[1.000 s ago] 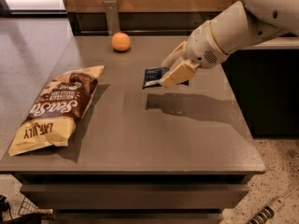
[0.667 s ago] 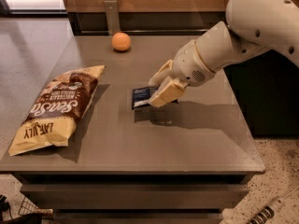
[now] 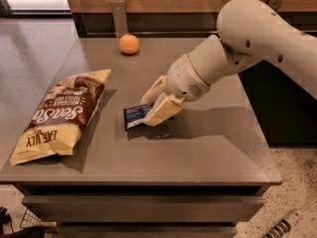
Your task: Move rxbar blueberry near brown chip bag
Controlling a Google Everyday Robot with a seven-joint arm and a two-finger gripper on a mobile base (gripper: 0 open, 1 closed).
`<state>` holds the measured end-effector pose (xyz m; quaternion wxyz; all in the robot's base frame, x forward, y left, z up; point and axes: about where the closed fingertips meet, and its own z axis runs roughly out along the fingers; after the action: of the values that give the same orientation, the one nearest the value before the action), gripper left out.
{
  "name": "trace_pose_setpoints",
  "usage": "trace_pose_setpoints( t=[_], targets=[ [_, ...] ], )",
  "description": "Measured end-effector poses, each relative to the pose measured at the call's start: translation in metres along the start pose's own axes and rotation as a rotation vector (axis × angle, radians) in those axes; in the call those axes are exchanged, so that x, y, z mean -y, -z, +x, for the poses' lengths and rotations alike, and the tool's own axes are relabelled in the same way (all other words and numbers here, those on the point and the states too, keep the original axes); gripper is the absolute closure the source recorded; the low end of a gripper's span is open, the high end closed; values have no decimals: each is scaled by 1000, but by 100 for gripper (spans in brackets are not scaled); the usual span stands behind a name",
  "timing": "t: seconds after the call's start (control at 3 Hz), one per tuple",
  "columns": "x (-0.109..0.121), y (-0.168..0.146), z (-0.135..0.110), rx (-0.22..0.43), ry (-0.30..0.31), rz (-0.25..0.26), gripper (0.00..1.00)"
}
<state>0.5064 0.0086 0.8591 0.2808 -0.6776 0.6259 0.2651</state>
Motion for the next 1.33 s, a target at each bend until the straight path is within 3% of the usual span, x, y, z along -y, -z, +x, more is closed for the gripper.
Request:
trace_pose_setpoints(
  t=[0.33, 0.67, 1.33],
  targets=[
    [0, 1, 0, -3, -1, 7, 74],
    [-1, 0, -2, -3, 2, 4, 43],
    [-3, -3, -5, -4, 8, -3, 0]
  ],
)
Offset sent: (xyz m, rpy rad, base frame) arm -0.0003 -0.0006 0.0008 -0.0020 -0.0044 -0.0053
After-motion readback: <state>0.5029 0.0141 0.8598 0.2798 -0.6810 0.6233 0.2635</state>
